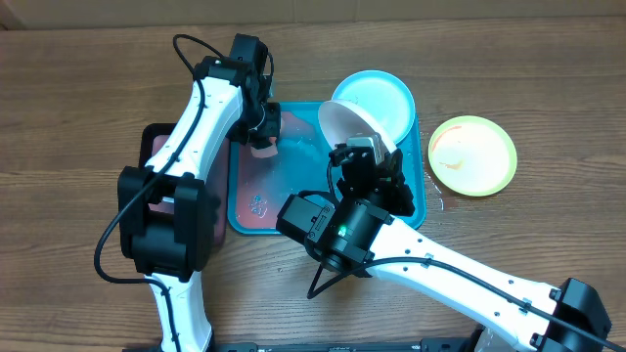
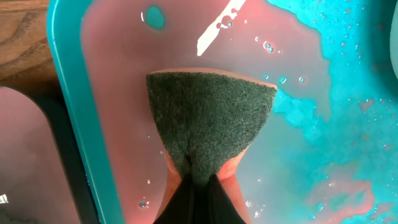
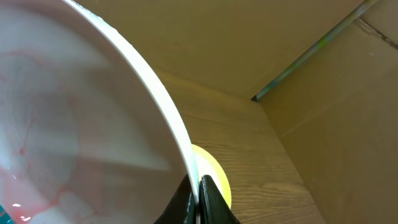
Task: Clean dirty plates on tray and stack at the side
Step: 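Lift the white plate with the right gripper and tilt it up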
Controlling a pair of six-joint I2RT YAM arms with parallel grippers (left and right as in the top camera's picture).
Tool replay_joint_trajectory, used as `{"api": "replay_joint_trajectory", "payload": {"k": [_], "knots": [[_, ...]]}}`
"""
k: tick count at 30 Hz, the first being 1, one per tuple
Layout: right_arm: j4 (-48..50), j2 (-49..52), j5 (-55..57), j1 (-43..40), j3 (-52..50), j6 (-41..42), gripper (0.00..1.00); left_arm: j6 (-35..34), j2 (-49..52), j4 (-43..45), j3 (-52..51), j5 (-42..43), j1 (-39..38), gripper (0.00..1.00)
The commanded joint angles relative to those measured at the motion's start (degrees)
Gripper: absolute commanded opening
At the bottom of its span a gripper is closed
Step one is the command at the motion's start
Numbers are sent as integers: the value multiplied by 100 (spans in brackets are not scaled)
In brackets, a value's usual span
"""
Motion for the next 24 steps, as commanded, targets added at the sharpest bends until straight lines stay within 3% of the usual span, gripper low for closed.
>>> {"api": "replay_joint_trajectory", "payload": {"k": [1,24], "knots": [[11,-140,378,33,136,151,4,-103,37,4,83,-68,28,4],[-210,-146,-81,44,146,343,4,-101,37,-87,83,-68,28,4]]}}
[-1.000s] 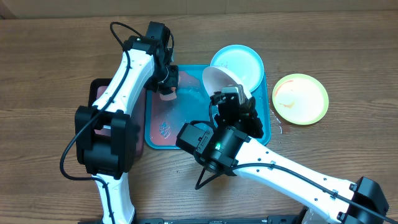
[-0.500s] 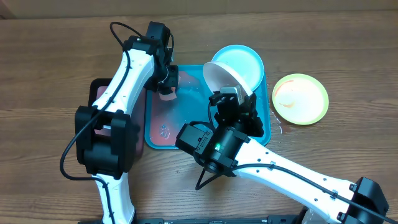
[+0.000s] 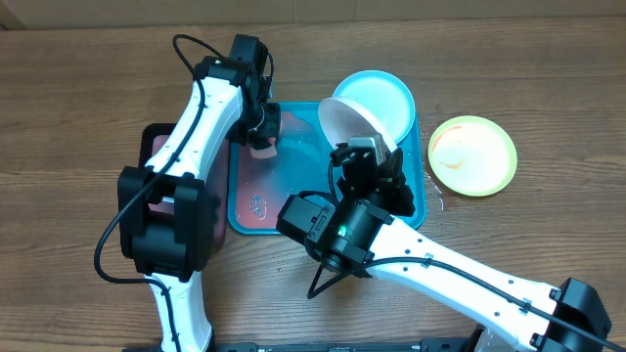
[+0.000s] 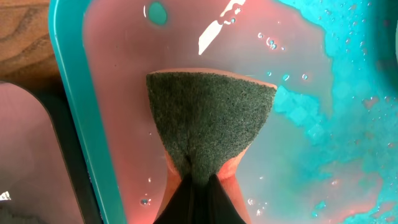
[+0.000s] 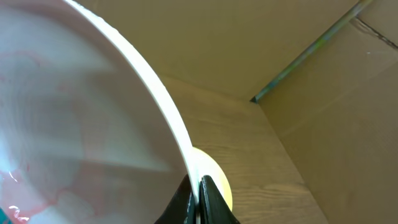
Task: Clean dirty plates on tray and stack at the side
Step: 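Lift the white plate with the right gripper and tilt it up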
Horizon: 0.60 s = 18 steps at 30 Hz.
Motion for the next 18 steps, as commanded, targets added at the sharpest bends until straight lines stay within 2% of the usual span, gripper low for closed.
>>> {"api": "replay_joint_trajectory", "payload": {"k": [1,12,15,18], "knots": [[-192,-160,-103,44,153,175,4,-98,37,-52,83,-44,28,4],[-168,-221,-90,2,173,463,4,-103,37,-57,83,-39,26,4],[-79,-219,-592,-96,164,866,4,-103,37,-55,83,-42,28,4],[136,-214,-942,-317,133,916,4,-105,37,-52,83,-39,26,4]]}}
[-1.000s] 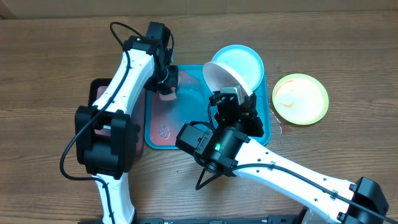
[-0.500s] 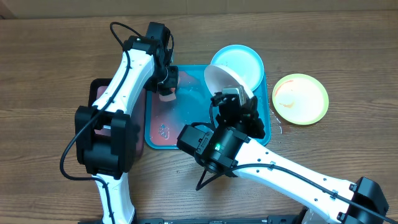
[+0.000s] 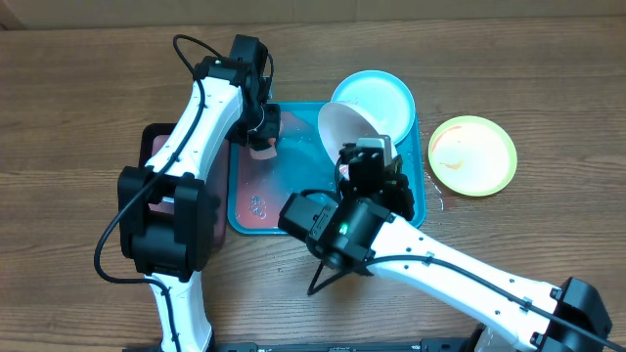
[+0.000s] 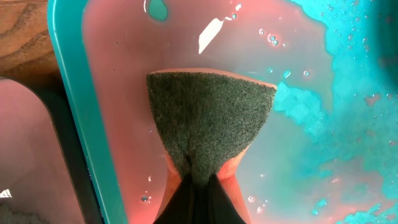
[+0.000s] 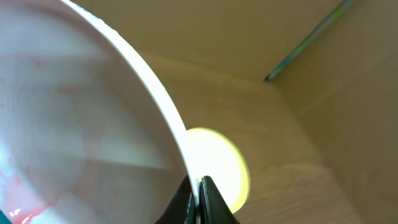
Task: Clean dirty plates on tray and stack at the side
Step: 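Lift the white plate with the right gripper and tilt it up, then carry the white plate right and stack it on the yellow plate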
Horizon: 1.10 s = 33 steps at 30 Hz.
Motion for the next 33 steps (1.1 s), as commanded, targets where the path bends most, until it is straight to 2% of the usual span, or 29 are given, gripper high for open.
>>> {"api": "replay_joint_trajectory", "payload": {"k": [1,4,8,13,15,18,23,25,26,29,30,33], "knots": [[111,-212,-284,-284,138,363,4,-105,37,-4,83,-39,26,4],[-39,-225,44,-313,304,315,4,-103,37,-7,83,-39,28,4],[-120,-225,-184,-306,494,315,4,-103,37,-13,83,-39,26,4],[103,-219,-1775,-907,466,308,4,-105,37,-7,83,-39,26,4],[240,-219,-2465,-1252,466,-81,4,-105,37,-9,83,-39,26,4],[675,-223,-3906,-1969,466,-1231,4,-103,37,-7,83,-39,26,4],[1032,-223,-5591,-3407,466,-2205,4,-103,37,-4,83,-39,26,4],[1152,-223,-6214,-4096,466,-2621,4,-105,37,-2,83,-39,26,4],[1182,-216,-6548,-4706,466,-2822,4,-103,37,-4,83,-42,28,4],[1207,-197,-6671,-5700,415,-2879,4,-105,37,4,83,-39,15,4],[1351,-197,-6723,-6266,273,-3014,4,-105,37,17,83,-39,-7,4],[1709,-192,-6876,-7010,-101,-3180,4,-105,37,44,83,-39,-9,4]]}}
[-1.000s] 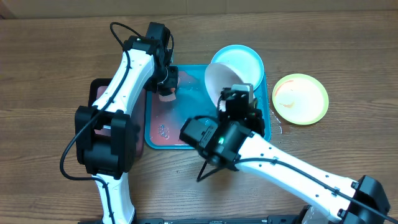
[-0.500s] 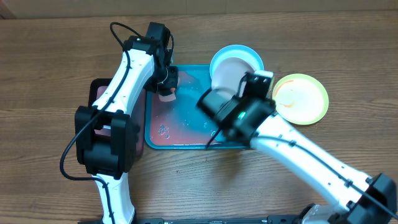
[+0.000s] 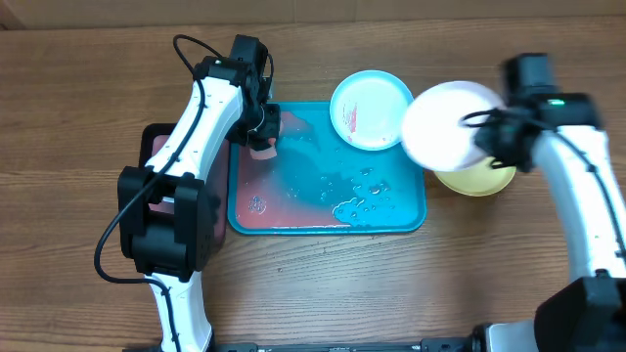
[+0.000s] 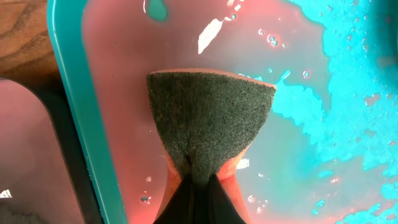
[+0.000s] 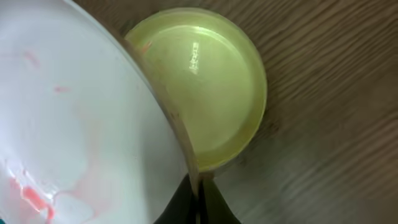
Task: Clean dirty plates on tray and stack at the side
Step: 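Carry the white plate right and stack it on the yellow plate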
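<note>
A teal tray [image 3: 391, 210] awash with pink water lies mid-table. At its upper left my left gripper [image 3: 262, 137] is shut on a sponge [image 4: 208, 118], green pad down over the pink pool just inside the tray's rim [image 4: 74, 93]. A light blue plate [image 3: 370, 108] with a red smear sits at the tray's top right corner. To the right of the tray my right gripper [image 5: 198, 183] is shut on the rim of a white plate [image 3: 445, 127], pink streaks on it [image 5: 74, 112], held tilted over a yellow-green plate [image 5: 211, 81] on the table.
A dark container with a pinkish inside [image 3: 152, 147] stands against the tray's left side, partly under my left arm. Water drops [image 3: 357, 191] dot the tray's floor. The wooden table [image 3: 78, 108] extends on all sides.
My right arm has gone from over the tray to the table's right side with the white plate, now above the yellow-green plate. The blue plate shows fully. The left gripper and sponge have not moved.
At every earlier moment my right gripper held the white plate tilted over the tray's right part, in front of the blue plate, while the left held the sponge still at the tray's upper left. Now the white plate is off the tray, over the yellow-green plate.
</note>
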Controlling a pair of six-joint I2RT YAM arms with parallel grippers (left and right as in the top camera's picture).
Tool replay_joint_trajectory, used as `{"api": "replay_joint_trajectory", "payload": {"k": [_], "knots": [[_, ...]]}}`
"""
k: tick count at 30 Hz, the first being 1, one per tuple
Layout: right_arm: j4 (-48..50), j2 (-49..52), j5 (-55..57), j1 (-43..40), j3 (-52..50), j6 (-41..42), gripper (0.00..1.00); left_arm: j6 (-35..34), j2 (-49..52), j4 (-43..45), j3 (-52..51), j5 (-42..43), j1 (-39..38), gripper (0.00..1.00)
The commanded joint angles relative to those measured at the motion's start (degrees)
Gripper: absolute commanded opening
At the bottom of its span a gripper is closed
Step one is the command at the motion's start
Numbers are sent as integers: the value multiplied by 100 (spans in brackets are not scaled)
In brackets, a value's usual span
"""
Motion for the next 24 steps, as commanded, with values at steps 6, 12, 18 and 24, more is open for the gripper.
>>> {"api": "replay_joint_trajectory", "payload": {"k": [6,12,18,24], "knots": [[1150,-129,-555,-1377,-1349,-483,4,-105,37,44,83,-39,-74,4],[1921,-81,-737,-1392,-1958,-422,4,-105,37,74,83,-37,-90,4],[2114,140,-907,-1349,-2013,-398,42,-105,37,74,83,-37,-98,4],[2387,138,-2144,-1084,-1679,-680,50,-105,37,74,83,-37,-98,4]]}}
